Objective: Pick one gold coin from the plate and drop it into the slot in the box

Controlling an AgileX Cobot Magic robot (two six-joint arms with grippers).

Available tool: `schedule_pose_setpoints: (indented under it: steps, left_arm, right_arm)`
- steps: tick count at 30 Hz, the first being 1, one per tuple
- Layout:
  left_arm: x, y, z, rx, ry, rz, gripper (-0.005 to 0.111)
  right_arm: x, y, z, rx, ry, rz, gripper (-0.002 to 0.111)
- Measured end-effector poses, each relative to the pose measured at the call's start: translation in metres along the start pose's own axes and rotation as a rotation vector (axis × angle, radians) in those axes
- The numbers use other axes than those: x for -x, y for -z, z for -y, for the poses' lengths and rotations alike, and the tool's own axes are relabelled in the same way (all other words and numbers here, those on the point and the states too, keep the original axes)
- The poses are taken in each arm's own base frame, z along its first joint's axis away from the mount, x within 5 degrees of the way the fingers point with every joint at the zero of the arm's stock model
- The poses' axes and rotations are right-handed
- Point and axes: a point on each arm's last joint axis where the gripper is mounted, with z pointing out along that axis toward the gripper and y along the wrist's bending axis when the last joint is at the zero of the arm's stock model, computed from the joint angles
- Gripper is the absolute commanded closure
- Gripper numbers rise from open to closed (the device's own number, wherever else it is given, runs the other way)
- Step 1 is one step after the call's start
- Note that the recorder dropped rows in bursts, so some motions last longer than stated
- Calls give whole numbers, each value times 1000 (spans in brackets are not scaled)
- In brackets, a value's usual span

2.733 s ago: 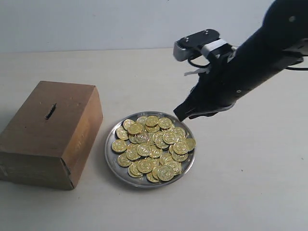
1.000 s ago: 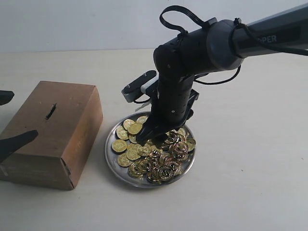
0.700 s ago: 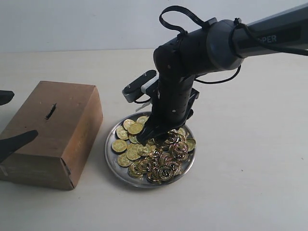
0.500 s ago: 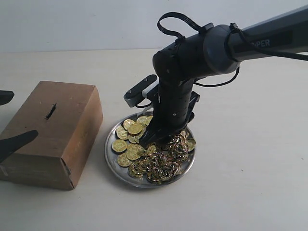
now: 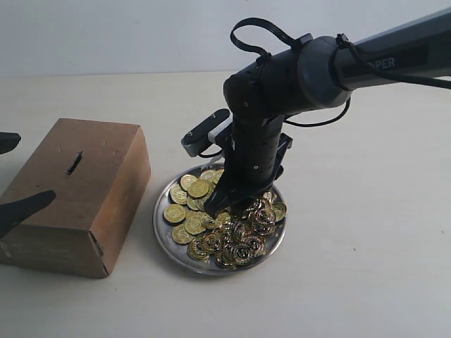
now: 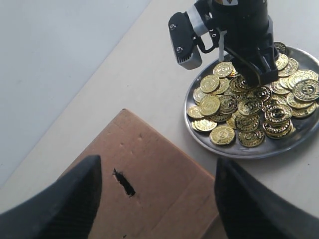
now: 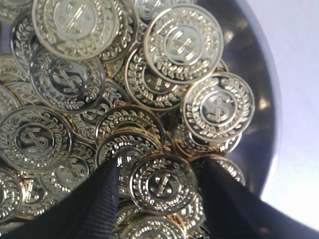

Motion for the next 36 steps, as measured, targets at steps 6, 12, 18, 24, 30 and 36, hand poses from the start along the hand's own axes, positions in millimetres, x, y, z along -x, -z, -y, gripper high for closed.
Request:
schedule_pose_setpoints:
  steps: [6,12,18,24,30,36]
  left_arm:
    - [0,0,0,0,0,0,44]
    - [0,0,0,0,3,1,44]
    - [0,0,0,-1,5,1,44]
    - [0,0,0,-1,5,1,44]
    - [1,0,3,-22,-60,4,44]
    - [0,-2,18,-101,-372,37,44]
  right_arm:
    - [0,0,0,0,0,0,68]
    - [0,0,0,0,-4,0,71]
    - [0,0,0,-1,-2,0,71]
    - [0,0,0,-4,17,2,74]
    - [1,13,2,-11,74,34,74]
    - [-1,50,-2,35,173,95,74]
